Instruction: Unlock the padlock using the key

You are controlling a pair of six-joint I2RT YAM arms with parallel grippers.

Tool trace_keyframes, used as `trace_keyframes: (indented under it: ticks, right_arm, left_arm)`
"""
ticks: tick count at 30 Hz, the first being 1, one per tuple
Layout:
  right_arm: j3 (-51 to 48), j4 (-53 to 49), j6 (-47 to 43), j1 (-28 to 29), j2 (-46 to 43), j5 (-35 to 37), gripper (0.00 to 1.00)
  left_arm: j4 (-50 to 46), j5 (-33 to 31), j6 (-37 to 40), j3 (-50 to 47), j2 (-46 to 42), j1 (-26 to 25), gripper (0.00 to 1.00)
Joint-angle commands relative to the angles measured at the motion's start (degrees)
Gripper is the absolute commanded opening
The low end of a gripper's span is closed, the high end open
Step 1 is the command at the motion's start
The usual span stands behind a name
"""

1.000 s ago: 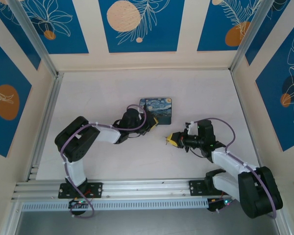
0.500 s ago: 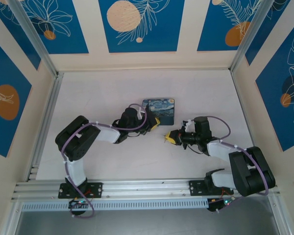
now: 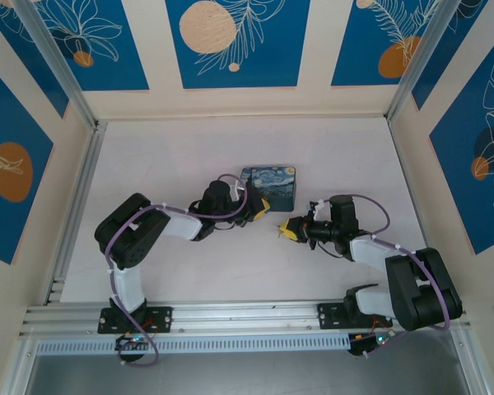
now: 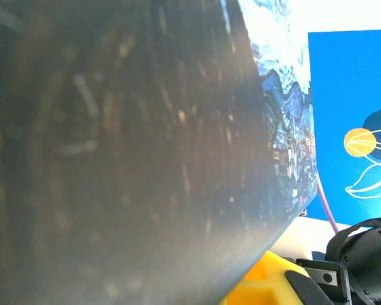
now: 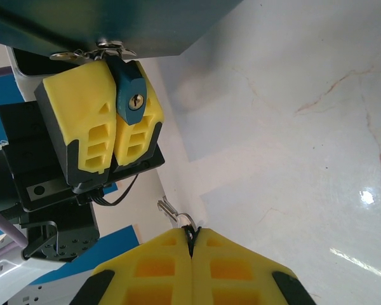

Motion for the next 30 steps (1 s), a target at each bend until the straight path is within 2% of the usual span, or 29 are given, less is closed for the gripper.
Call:
trace_keyframes:
  ticks: [1, 14, 30]
  right_arm:
    - [0.53, 1.05, -0.59, -0.52, 0.51, -1.41, 0.00]
    - [-0.52, 9.93, 10.61, -0.44, 3.11, 4.69, 0.00]
    - [2.04, 11.29, 13.93, 1.96, 6.70, 9.23, 0.00]
  left_arm:
    - [3.76, 2.19, 1.02, 1.05, -0.21, 0.56, 0.00]
    - [4.62, 0.03, -1.10, -0.21, -1.04, 0.41, 0.00]
    - [7.19, -3.60, -5.59, -1.49, -0.76, -0.92, 0.00]
